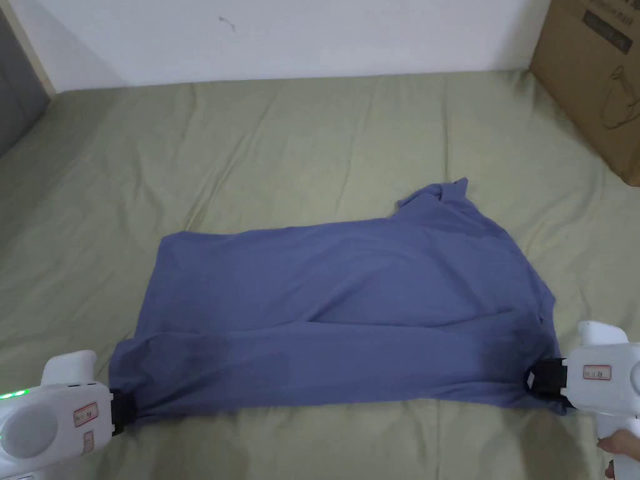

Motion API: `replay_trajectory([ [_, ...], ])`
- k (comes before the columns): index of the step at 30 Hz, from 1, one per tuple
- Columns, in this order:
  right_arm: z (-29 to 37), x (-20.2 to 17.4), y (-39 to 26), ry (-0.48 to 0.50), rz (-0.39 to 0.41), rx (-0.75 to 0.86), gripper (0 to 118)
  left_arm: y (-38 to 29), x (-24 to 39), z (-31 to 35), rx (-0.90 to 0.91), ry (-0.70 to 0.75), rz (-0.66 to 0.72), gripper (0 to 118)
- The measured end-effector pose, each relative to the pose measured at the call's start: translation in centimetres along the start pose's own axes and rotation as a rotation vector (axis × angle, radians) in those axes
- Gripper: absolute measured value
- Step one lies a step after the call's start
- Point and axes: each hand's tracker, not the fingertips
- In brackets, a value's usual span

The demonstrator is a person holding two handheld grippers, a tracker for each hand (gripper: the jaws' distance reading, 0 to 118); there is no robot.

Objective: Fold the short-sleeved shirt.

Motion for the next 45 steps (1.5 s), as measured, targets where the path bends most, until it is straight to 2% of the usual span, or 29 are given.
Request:
replay_trajectory([
  [1,0.7,-0.4,-0.1,-0.026,0.022,0.023,13,0.0,0.3,0.3,0.000,0.003,-0.002,6],
  [2,1.4,-0.5,0.0,0.014,0.021,0.031,7,0.1,0.4,0.6,0.001,0.004,-0.004,6],
  [6,2.9,-0.4,0.3,0.023,0.033,0.039,7,0.7,0.4,1.8,0.013,0.000,-0.021,6],
  [10,5.6,0.5,0.2,0.094,-0.029,0.077,7,0.9,0.4,4.0,0.045,-0.014,-0.038,6],
  [12,7.0,0.3,-0.1,0.078,-0.003,0.063,7,0.7,0.4,5.2,0.055,-0.017,-0.047,6],
  [14,7.8,0.2,-1.3,0.049,0.065,0.053,7,0.2,0.3,6.2,0.057,-0.006,-0.056,6],
  [21,9.8,1.1,-7.4,0.023,0.058,0.008,7,-4.8,-0.7,7.5,0.000,0.031,-0.088,6],
  [23,9.0,1.7,-8.6,0.013,0.020,-0.033,9,-6.1,-1.0,6.4,-0.030,0.026,-0.078,8],
  [24,8.6,1.6,-9.0,-0.021,0.018,-0.079,22,-6.5,-1.0,6.0,-0.048,0.023,-0.064,16],
  [25,8.4,1.5,-9.3,-0.066,0.042,-0.083,58,-6.5,-1.2,5.5,-0.055,0.030,-0.060,45],
  [26,8.4,1.4,-9.5,-0.070,0.062,-0.074,82,-6.5,-1.2,5.4,-0.049,0.036,-0.054,77],
  [27,8.8,1.2,-9.3,-0.068,0.069,-0.060,87,-6.3,-1.2,5.5,-0.043,0.033,-0.039,100],
  [28,9.1,1.0,-9.0,-0.072,0.076,-0.054,87,-5.9,-1.1,5.9,-0.026,0.018,-0.023,104],
  [30,10.0,0.2,-7.9,-0.073,0.106,-0.003,86,-4.5,-1.1,6.3,0.020,-0.013,-0.001,98],
  [31,10.5,-0.2,-7.2,-0.059,0.119,0.018,79,-3.8,-0.8,6.4,0.021,-0.016,-0.003,91],
  [32,10.9,-0.8,-6.4,-0.038,0.134,0.041,62,-3.1,-0.4,6.6,0.046,-0.027,-0.006,76],
  [33,11.2,-1.3,-5.8,-0.036,0.134,0.069,37,-2.5,0.6,7.1,0.069,-0.032,-0.018,49],
  [34,11.1,-1.9,-5.2,-0.048,0.131,0.086,10,-2.1,1.3,7.0,0.088,-0.036,-0.040,8],
  [35,10.9,-2.3,-4.7,-0.065,0.132,0.109,9,-1.8,1.8,6.6,0.100,-0.019,-0.055,1],
  [37,9.6,-2.8,-4.3,-0.075,0.090,0.106,2,-1.3,2.8,5.5,0.089,-0.005,-0.067,0],
  [38,8.6,-2.9,-4.3,-0.049,0.054,0.074,2,-1.2,3.0,4.9,0.067,-0.019,-0.064,0],
  [40,6.9,-3.2,-3.9,-0.013,0.067,0.027,2,-0.8,3.3,3.7,0.042,-0.063,-0.068,0],
  [43,6.2,-4.1,-1.9,-0.025,0.093,0.046,2,0.1,4.1,3.1,0.047,-0.038,-0.101,0],
  [45,5.8,-4.2,0.8,0.009,0.084,0.076,2,1.2,4.4,2.7,0.049,-0.045,-0.099,0],
])
